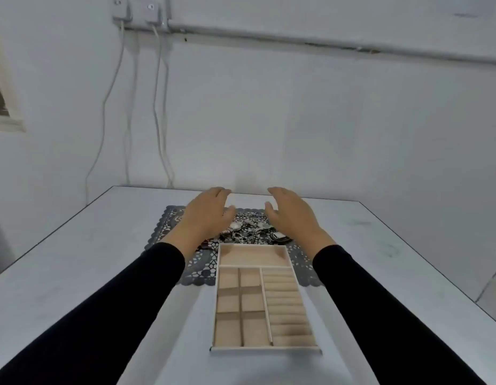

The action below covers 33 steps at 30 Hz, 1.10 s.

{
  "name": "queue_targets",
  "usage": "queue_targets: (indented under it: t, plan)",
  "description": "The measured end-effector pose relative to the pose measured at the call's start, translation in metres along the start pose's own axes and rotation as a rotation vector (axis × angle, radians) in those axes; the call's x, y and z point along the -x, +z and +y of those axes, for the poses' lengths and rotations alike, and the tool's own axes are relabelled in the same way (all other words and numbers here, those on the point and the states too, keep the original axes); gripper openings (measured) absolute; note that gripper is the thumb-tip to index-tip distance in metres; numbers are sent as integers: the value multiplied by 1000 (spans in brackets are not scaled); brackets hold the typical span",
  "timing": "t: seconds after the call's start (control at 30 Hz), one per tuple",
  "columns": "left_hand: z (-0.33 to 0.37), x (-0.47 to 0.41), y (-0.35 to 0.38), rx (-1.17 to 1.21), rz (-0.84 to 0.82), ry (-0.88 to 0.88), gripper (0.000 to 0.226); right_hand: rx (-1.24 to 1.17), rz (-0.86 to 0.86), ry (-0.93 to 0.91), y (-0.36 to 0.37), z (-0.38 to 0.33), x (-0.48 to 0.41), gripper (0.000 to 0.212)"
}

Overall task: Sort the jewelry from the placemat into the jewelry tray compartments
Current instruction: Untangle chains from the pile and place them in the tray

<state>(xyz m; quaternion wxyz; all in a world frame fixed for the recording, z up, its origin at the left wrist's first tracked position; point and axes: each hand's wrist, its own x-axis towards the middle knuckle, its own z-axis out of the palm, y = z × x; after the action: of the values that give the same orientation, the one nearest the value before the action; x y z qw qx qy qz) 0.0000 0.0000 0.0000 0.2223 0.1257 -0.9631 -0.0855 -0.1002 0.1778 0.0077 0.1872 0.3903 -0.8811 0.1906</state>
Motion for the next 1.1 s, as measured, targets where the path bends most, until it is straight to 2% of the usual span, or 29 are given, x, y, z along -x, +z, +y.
queue_targets:
  t: [0.23,0.4,0.6,0.7,0.83,1.1]
  plan:
    - [-12,33,32,32,-60,33,50,-130,-100,20,32,18,45,45]
    - [-22,45,47,167,-140,52,47,-252,-239,22,42,32,65,47]
    - [-27,48,57,183,-192,78,50,-330,-219,47,49,37,64,44]
    - [-29,46,58,162,-239,101,64,-376,-200,62,53,39,60,42]
    - [-38,34,62,114,-187,136,64,-400,-138,59,53,41,48,38]
    - [-64,-7,70,90,-150,73,63,-349,-38,77,72,61,-2,33]
